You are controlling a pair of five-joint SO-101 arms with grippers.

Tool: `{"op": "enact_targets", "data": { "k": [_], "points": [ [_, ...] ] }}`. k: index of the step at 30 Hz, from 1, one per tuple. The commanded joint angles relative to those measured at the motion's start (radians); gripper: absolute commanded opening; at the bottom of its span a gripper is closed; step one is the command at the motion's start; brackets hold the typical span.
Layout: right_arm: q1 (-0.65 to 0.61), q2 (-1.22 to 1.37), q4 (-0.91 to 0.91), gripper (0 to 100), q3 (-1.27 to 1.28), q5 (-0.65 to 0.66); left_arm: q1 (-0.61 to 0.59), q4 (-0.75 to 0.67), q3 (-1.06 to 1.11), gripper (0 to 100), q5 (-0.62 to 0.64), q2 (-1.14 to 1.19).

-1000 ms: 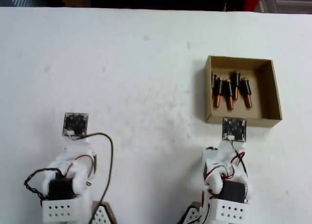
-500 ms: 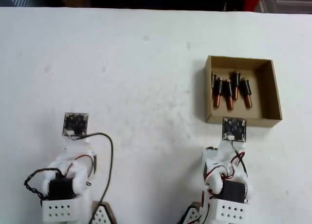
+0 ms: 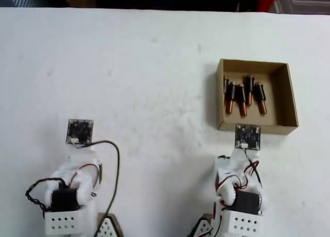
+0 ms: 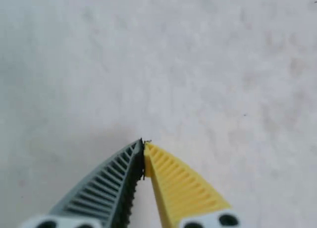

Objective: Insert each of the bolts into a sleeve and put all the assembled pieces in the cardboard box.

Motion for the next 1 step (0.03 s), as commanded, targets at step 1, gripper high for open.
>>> {"op": "enact_targets", "data": {
  "k": [1],
  "points": [
    [0.008,-0.004,0.005,1.9,0.009,0.015,-0.01,0.003,-0.002,2,0.005,-0.008]
  ]
}}
